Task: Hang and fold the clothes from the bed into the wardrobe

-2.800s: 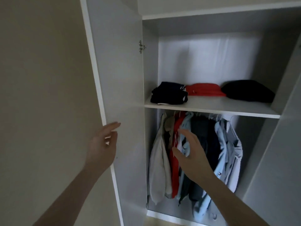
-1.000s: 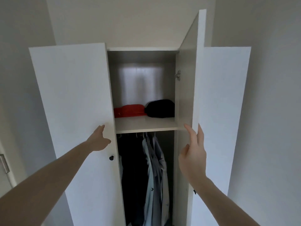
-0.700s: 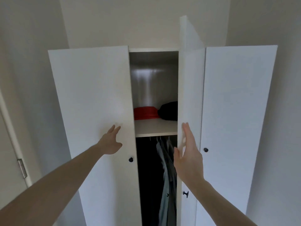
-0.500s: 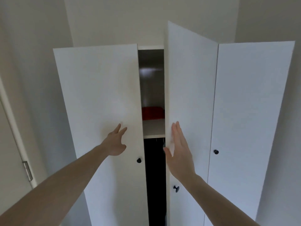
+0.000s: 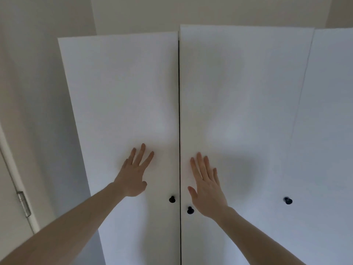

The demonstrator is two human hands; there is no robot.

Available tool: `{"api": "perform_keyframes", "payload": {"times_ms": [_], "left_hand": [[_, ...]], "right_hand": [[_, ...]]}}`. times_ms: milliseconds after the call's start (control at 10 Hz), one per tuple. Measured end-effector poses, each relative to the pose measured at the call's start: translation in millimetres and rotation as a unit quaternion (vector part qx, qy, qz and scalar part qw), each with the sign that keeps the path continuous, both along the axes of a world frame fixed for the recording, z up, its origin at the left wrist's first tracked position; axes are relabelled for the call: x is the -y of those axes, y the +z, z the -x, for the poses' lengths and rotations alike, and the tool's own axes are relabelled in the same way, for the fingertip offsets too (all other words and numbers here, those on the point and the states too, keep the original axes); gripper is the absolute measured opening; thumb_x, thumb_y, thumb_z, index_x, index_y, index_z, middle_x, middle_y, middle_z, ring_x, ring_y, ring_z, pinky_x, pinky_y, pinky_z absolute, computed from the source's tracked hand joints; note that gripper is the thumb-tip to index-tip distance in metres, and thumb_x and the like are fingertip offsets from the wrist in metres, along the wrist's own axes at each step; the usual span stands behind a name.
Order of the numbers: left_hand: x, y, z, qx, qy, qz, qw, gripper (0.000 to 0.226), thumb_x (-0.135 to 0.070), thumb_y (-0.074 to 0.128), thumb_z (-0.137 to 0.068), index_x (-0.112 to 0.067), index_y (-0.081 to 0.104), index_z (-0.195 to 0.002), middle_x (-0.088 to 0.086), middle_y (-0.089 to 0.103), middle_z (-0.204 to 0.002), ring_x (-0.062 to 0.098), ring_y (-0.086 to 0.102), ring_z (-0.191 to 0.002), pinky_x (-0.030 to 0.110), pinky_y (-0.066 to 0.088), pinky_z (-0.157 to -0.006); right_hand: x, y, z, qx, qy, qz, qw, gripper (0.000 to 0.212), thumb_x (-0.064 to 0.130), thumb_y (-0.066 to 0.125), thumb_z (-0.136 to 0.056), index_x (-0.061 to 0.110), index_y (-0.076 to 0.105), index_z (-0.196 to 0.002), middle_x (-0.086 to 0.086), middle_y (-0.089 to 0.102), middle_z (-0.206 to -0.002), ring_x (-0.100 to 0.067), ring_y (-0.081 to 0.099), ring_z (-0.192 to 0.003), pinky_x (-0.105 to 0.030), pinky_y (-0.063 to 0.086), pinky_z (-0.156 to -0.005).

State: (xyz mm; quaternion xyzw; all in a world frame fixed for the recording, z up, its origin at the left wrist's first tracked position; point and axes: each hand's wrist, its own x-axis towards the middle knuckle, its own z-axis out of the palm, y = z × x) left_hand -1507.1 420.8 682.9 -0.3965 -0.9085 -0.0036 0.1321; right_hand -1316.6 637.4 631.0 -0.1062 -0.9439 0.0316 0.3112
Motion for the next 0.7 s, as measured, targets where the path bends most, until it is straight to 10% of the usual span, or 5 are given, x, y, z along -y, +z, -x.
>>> {"api": "perform_keyframes", "payload": {"times_ms": [700], "left_hand": [[-14, -5, -23, 0.023, 0.055, 0.012, 0.998, 0.105, -0.025, 0.054, -0.091, -0.036, -0.026, -0.157, -0.006, -0.046, -0.158, 0.031, -0.035, -0.150, 0.053, 0.004, -0.128]], "right_hand": [[-20, 5, 41, 0.091, -0.031, 0.024, 0.995, 0.093, 0.028, 0.048, -0.102, 0.019, -0.024, -0.160, 0.000, -0.044, -0.161, -0.026, -0.033, -0.152, -0.054, 0.004, -0.128]]}}
